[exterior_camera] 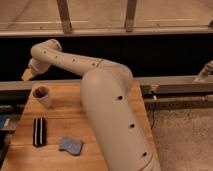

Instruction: Place the pepper in the ceramic cup

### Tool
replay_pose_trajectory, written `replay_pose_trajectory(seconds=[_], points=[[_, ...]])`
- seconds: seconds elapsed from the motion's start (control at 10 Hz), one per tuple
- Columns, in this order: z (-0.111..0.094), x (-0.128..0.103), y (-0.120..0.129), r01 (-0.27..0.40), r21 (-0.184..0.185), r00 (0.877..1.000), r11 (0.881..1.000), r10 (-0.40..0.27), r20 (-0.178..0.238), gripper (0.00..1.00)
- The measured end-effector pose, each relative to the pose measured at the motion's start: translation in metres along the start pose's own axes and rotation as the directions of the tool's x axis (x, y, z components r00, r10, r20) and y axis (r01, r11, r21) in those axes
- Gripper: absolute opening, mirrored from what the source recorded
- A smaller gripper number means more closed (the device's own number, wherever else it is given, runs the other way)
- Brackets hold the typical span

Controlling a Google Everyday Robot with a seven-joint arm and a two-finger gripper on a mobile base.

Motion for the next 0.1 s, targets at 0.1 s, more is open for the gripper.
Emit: replay_pose_trajectory(seconds=[0.1], points=[[-0.0004,-0.0004,-0.0012,-0.001,0.000,1.000,1.000,0.001,0.004,0.80]])
